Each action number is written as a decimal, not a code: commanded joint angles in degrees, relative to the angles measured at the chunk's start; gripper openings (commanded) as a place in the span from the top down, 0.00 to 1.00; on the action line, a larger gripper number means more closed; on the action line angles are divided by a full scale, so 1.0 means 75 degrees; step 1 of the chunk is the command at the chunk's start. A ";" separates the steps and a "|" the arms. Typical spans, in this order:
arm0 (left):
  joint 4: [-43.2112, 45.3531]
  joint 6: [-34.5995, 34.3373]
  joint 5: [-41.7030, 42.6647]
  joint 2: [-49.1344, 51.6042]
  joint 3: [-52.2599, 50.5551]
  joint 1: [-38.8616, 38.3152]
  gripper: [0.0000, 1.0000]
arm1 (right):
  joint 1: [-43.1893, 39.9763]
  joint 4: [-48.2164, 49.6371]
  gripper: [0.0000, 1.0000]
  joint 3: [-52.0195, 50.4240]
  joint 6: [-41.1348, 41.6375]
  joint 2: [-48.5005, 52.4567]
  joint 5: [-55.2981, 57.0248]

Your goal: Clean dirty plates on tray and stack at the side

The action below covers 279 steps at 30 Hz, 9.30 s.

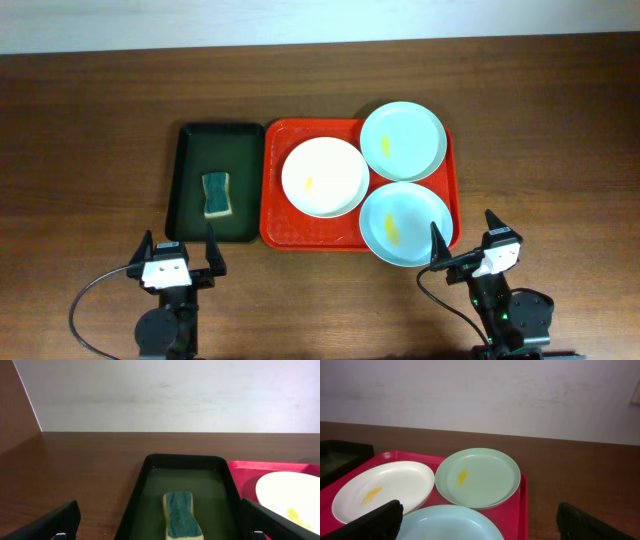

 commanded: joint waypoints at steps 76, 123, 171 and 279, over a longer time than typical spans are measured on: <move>-0.1920 -0.0178 0.1696 0.1760 0.3891 0.0038 0.01 | -0.0047 -0.0883 0.01 0.1411 0.0618 0.0050 -0.0047; -0.8480 -0.0178 0.3351 1.3196 1.1272 0.0038 0.66 | 0.1944 -1.0803 0.28 1.4560 0.1425 1.3988 -0.1075; -0.8478 -0.2063 0.0201 1.1074 1.1272 -0.1014 0.71 | 0.2433 -0.8676 0.78 1.4484 0.2224 1.6804 0.0213; -0.7210 -0.1189 0.1495 1.5941 1.1313 0.0245 1.00 | 0.2506 -0.7122 0.95 1.2846 0.2276 1.6804 -0.0076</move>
